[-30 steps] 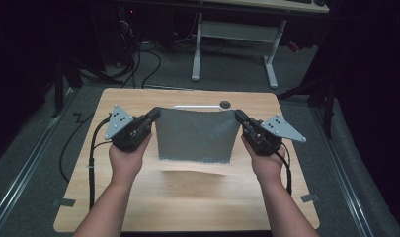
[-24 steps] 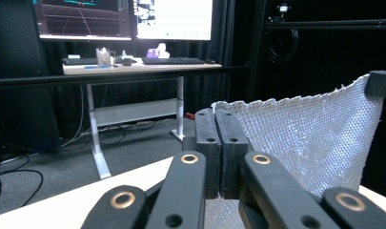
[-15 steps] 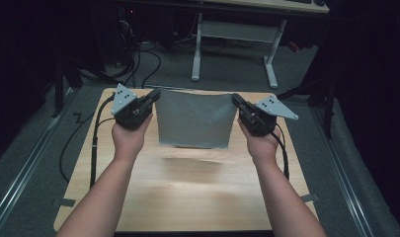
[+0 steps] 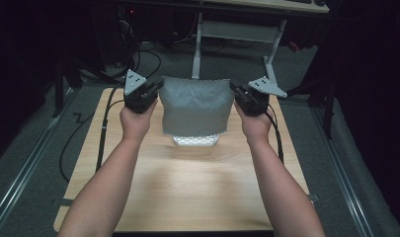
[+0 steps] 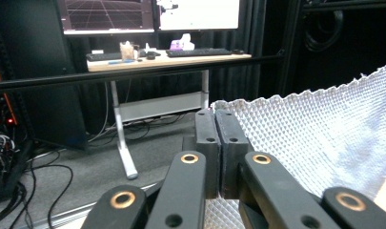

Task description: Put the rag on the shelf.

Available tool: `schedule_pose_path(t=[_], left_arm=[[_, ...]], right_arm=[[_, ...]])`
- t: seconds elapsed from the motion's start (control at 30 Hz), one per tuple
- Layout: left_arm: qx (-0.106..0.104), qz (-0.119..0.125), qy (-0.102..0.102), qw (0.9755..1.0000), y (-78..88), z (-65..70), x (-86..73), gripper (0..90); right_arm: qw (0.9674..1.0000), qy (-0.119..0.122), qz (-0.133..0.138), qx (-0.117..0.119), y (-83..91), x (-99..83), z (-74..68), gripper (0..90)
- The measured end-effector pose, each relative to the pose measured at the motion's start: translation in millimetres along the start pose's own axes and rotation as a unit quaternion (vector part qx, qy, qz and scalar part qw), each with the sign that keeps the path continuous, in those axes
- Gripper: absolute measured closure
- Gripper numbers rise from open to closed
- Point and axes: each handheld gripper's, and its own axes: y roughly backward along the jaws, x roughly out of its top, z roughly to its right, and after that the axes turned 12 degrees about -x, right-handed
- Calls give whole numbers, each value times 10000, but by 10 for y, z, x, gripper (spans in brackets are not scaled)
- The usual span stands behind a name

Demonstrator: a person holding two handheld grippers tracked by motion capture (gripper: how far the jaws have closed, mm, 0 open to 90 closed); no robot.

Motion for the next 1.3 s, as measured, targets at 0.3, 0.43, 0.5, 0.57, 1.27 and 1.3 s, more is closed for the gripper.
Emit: schedule_pose_path(t=[0.3,0.43,0.5,0.57,1.27,1.3], left_arm=[[28,-622,367,9974,-318,-255,-184,898],[-27,-920,466,9947,-381,-303,-372,898],[-100,-995,508,9937,-387,-314,-459,898],[-155,-1135,525,9920,-399,-303,-535,898],[-573,-1198,1039,9857,-300,-110,-1058,898],[-583,-1169,1079,9855,-292,-110,-1074,898]], right_arm=[[9983,178,-547,-115,-420,-101,78,893],[9966,161,-810,-77,-538,-220,70,893],[9955,194,-927,-54,-565,-296,75,893],[9947,181,-1010,-10,-581,-390,93,893],[9893,65,-1456,54,-411,-946,80,891],[9892,39,-1465,66,-404,-967,81,891]])
